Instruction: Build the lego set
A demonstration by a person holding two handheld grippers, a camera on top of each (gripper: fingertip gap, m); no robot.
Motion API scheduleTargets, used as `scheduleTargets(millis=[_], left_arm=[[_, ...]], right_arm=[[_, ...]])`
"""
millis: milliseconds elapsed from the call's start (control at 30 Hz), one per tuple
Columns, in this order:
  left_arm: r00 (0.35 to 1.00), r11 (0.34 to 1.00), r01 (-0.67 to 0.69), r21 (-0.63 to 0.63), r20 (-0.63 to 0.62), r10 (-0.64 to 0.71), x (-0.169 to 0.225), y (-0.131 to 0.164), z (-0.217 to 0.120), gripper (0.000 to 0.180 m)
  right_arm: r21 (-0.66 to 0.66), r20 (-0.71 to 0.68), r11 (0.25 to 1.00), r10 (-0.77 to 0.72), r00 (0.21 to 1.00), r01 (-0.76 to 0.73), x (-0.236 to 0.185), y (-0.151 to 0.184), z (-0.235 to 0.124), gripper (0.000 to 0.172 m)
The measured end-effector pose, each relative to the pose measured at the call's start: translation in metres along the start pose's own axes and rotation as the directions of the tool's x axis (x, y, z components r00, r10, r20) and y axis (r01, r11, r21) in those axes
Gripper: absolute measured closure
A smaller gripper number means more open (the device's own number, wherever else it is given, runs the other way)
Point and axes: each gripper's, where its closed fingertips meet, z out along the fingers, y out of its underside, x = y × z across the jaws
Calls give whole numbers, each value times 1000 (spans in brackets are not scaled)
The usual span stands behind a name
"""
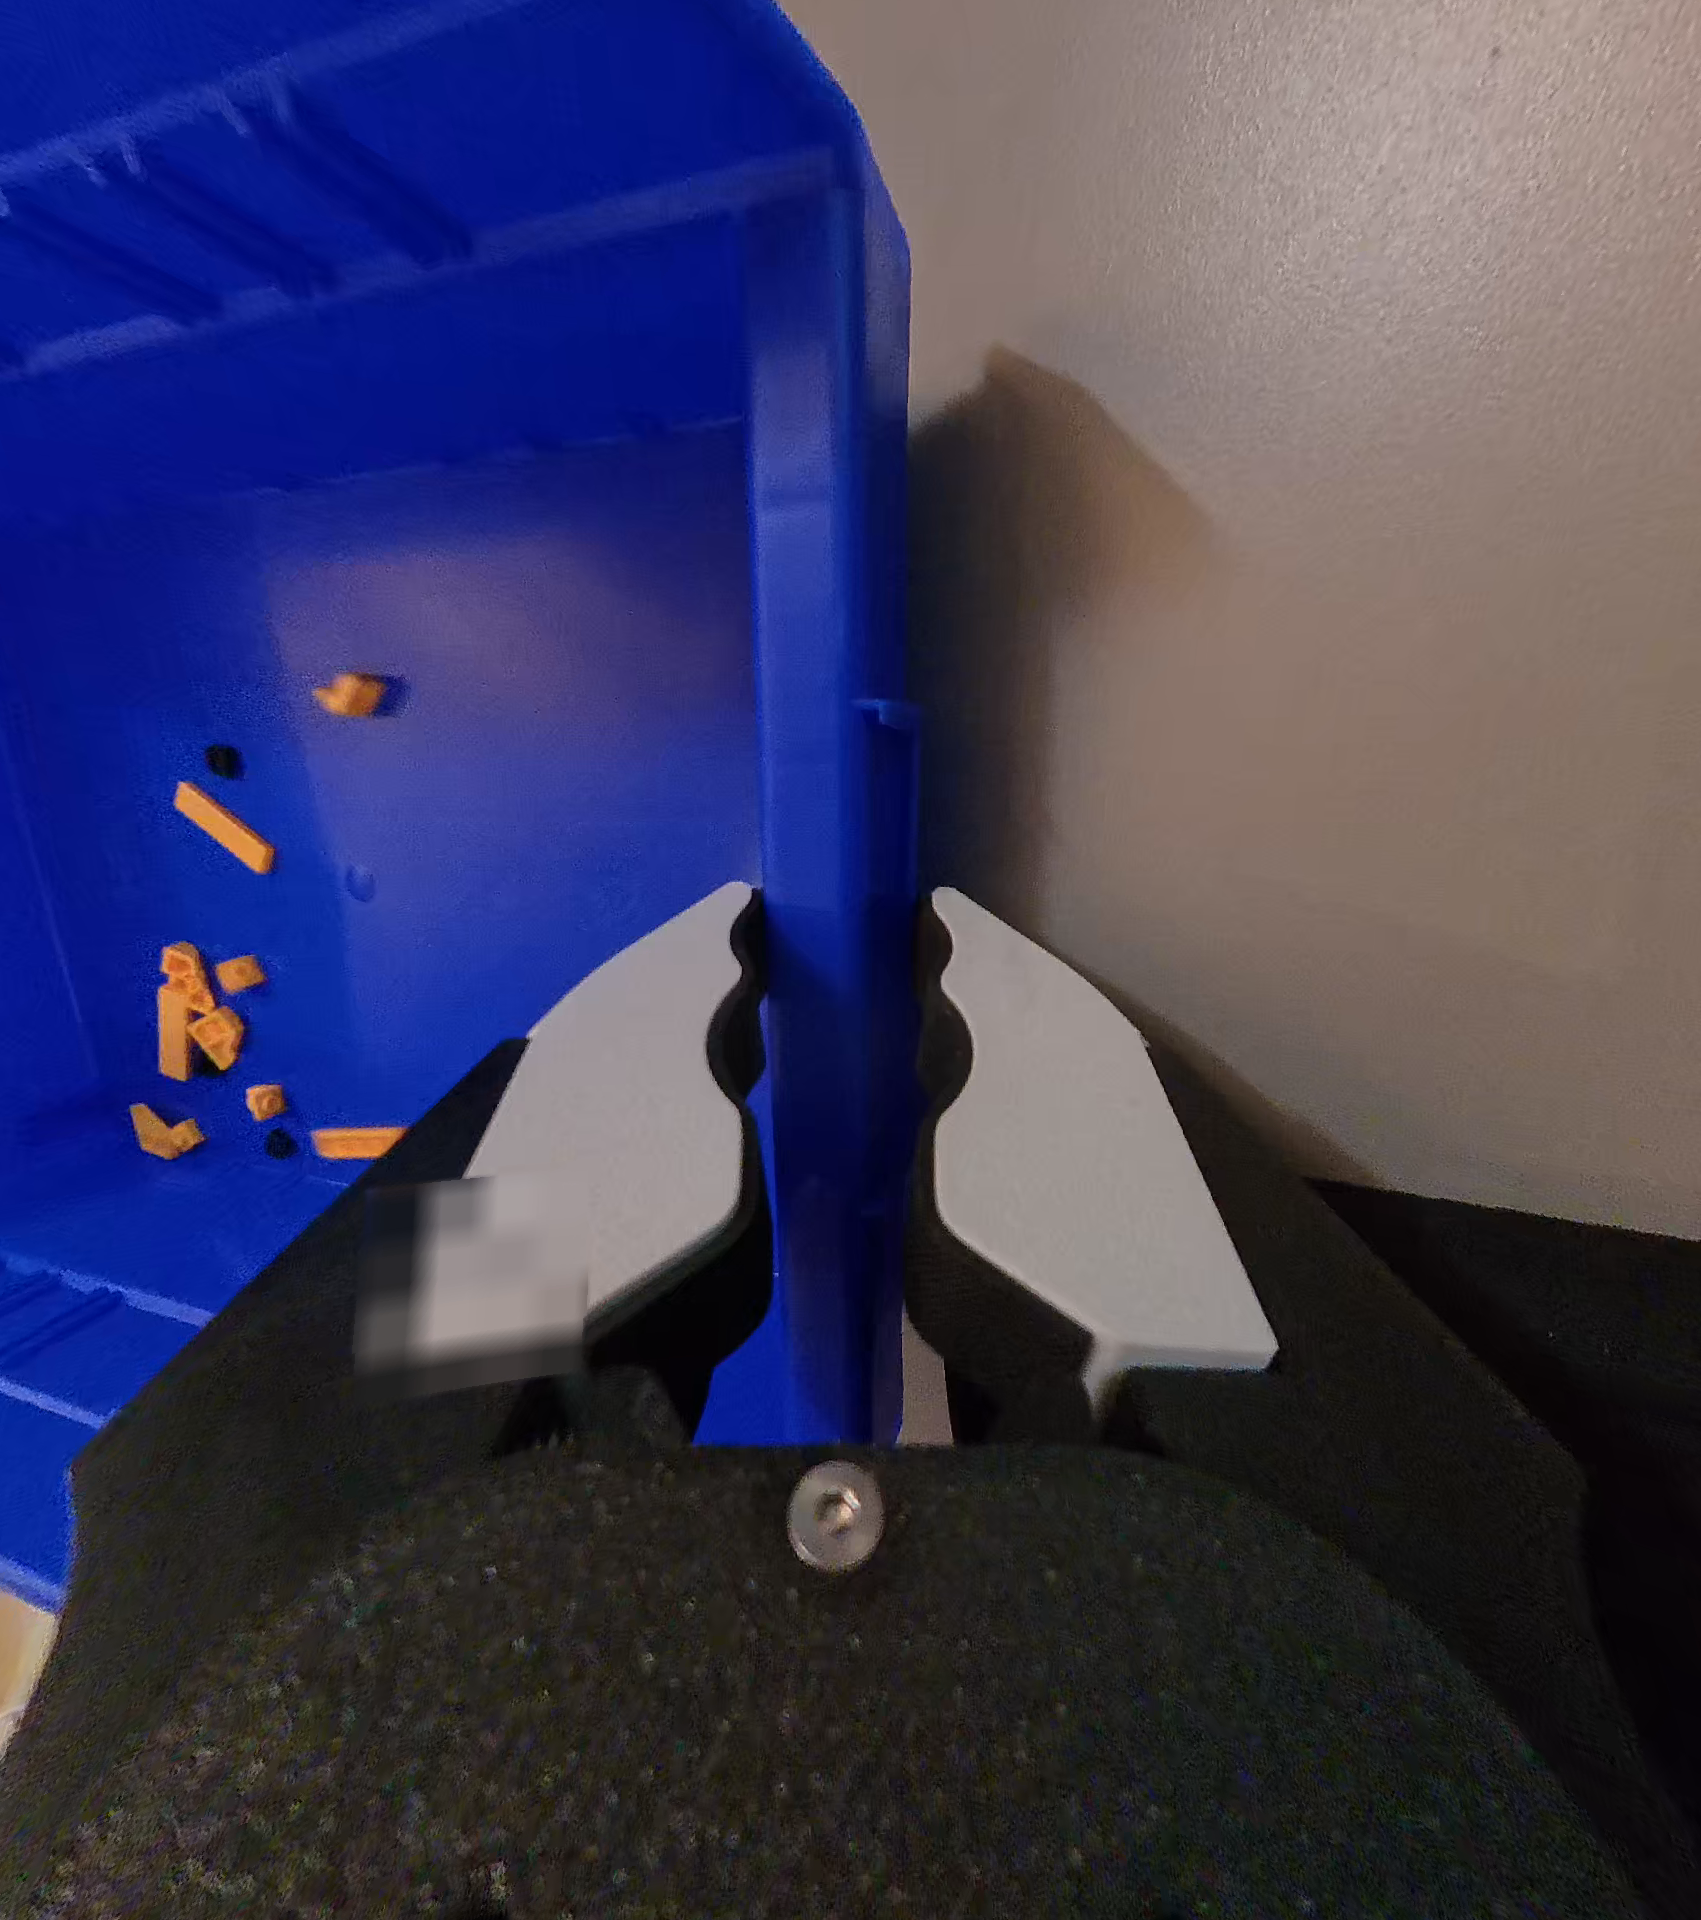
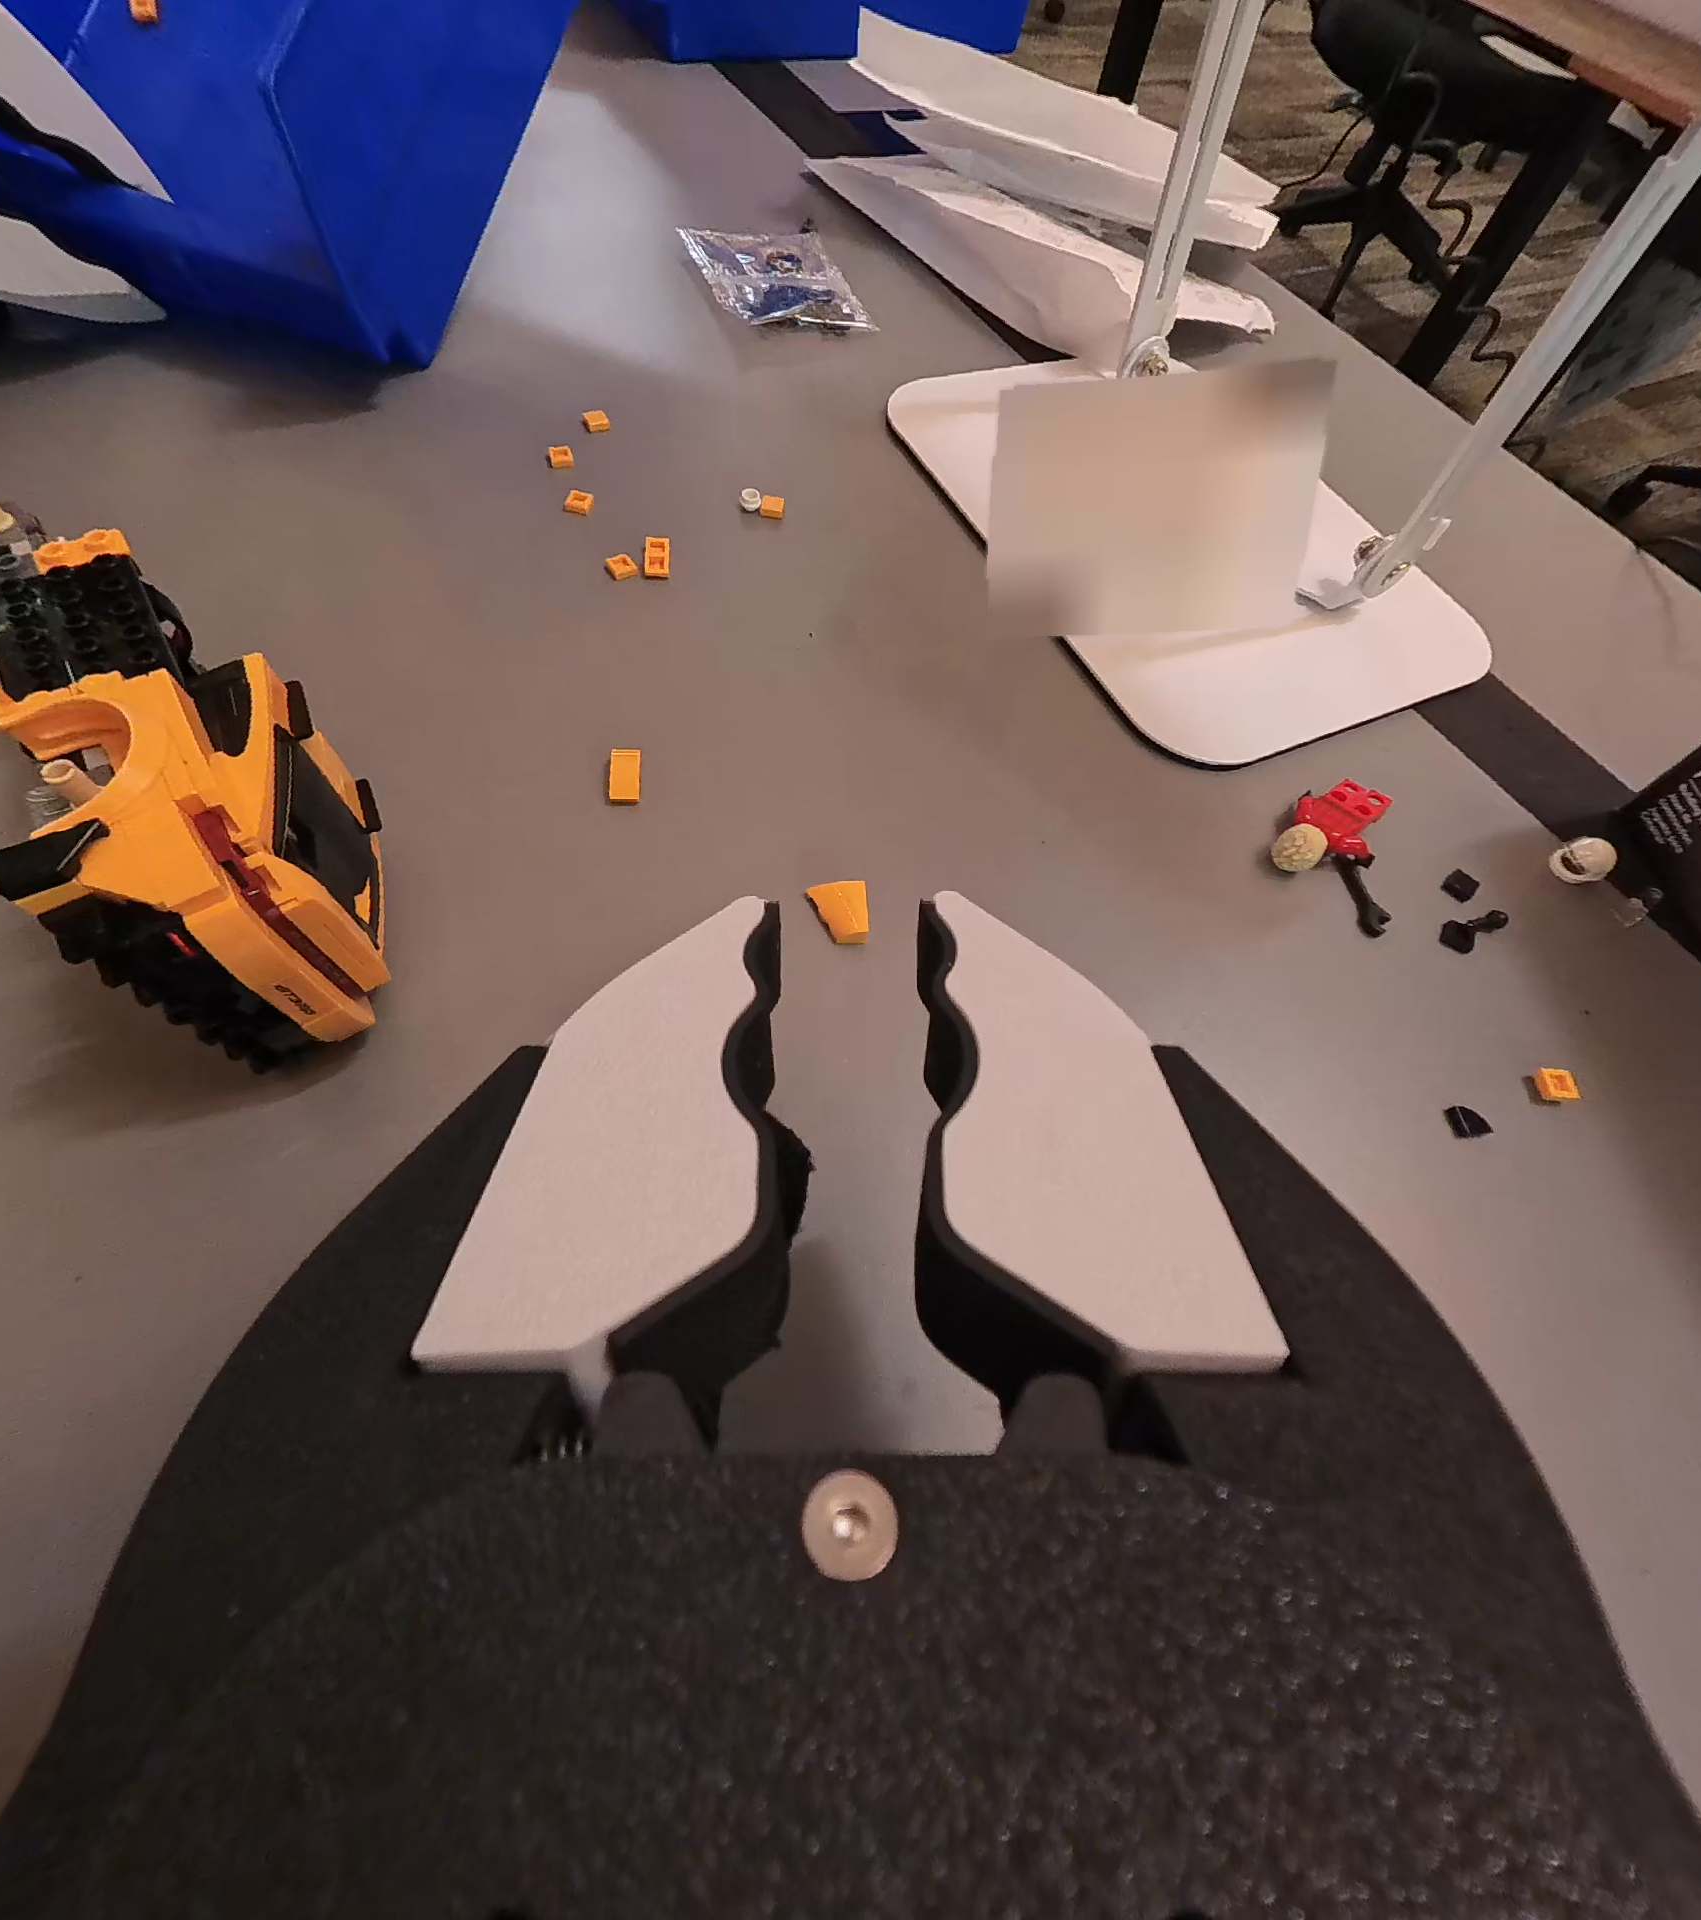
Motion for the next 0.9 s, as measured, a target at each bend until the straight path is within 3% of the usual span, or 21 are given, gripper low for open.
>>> scheduleTargets(millis=[267, 533, 700, 800, 900], left_arm=[[989, 999, 47, 8, -142, -45, -2, 1, -4, 152], [977, 997, 73, 21, -202, -67, -3, 2, -4, 150], [961, 986, 142, 90, -252, -115, -5, -2, -12, 147], [898, 934, 296, 201, -392, -200, -16, -16, -41, 141], [805, 801, 515, 304, -491, -332, -66, -18, -76, 146]], right_arm=[[-3, -1, 1000, 2, 1000, -2, 1, 1, 0, 147], [-4, 3, 1000, 8, 1000, -8, 1, 2, 1, 147], [-2, 3, 1000, 6, 1000, -6, 1, 2, 0, 147], [6, 5, 1000, 10, 1000, -10, 1, 1, 0, 147], [7, 8, 1000, 9, 1000, -10, 1, 2, 0, 147]])
